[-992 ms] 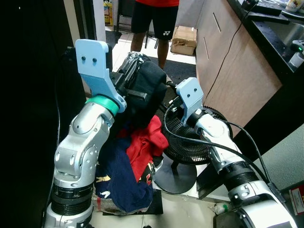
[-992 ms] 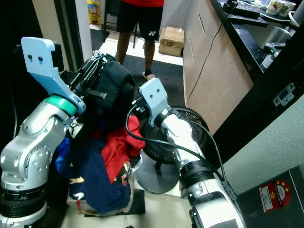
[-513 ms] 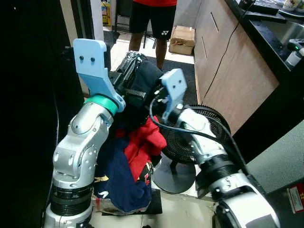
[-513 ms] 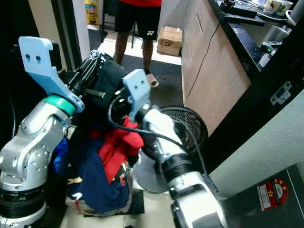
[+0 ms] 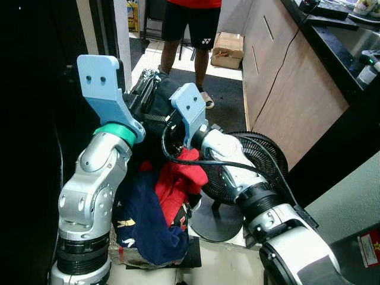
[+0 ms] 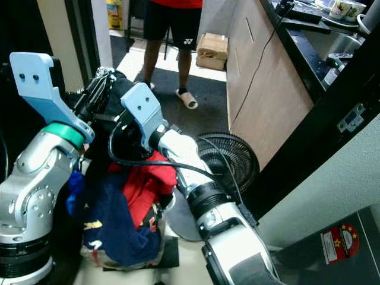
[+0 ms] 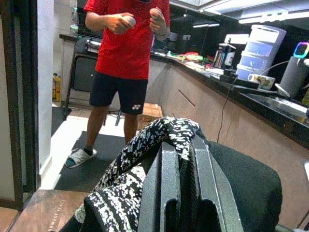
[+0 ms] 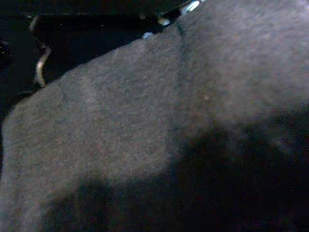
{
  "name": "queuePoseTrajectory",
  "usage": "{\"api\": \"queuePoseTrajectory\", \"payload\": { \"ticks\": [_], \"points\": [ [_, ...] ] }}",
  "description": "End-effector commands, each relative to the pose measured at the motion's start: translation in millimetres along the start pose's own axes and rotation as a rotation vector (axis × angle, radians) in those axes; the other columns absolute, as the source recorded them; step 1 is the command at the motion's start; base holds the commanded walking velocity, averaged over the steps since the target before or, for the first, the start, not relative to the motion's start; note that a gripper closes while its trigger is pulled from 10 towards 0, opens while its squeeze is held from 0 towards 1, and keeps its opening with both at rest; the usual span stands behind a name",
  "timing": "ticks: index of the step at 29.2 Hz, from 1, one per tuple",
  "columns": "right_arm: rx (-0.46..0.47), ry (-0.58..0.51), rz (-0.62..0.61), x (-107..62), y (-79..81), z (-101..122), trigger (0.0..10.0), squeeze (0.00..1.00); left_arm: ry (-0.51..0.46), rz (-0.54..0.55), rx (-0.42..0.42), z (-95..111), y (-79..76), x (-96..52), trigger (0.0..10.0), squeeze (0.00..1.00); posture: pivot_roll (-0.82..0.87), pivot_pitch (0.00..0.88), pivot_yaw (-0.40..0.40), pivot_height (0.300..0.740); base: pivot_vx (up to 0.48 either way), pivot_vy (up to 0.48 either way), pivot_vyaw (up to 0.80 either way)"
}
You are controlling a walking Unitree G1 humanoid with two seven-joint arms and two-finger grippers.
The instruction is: Clothes washing
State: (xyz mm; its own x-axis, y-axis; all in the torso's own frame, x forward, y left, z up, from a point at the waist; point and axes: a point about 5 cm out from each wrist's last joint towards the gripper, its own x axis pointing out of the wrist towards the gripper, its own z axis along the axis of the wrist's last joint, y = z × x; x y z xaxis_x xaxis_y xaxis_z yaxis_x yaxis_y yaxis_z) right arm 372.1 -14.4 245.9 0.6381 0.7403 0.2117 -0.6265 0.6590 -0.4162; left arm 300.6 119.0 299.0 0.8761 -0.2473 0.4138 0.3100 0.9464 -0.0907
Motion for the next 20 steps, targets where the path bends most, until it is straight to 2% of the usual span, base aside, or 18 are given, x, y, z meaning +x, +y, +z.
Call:
{"api": "queuePoseTrajectory", "payload": {
  "ticks": [1,5,11,20],
  "points": [
    [0.022,0.075,-0.037,-11.1,-4.8,-18.5,0.0,0.0,-0.044,-0.087,-0.015,8.7,-17.1,0.7,10.0,0.0,0.06,0.094,-0.09,0.74,0.0,0.0,0.0],
    [0.062,0.051,-0.104,-19.6,-19.2,-17.5,0.0,0.0,-0.038,-0.097,-0.018,7.8,-17.2,2.6,10.0,0.0,0.05,0.086,-0.062,0.74,0.0,0.0,0.0],
    [0.107,0.007,-0.17,-24.8,-30.1,-14.8,0.0,0.0,-0.037,-0.118,-0.016,8.6,-18.8,7.4,10.0,0.0,0.04,0.078,-0.043,0.74,0.0,0.0,0.0],
    [0.112,-0.003,-0.175,-24.5,-29.3,-13.9,0.0,0.0,-0.039,-0.12,-0.015,9.6,-18.6,8.4,10.0,0.0,0.05,0.077,-0.043,0.74,0.0,0.0,0.0]
  ]
}}
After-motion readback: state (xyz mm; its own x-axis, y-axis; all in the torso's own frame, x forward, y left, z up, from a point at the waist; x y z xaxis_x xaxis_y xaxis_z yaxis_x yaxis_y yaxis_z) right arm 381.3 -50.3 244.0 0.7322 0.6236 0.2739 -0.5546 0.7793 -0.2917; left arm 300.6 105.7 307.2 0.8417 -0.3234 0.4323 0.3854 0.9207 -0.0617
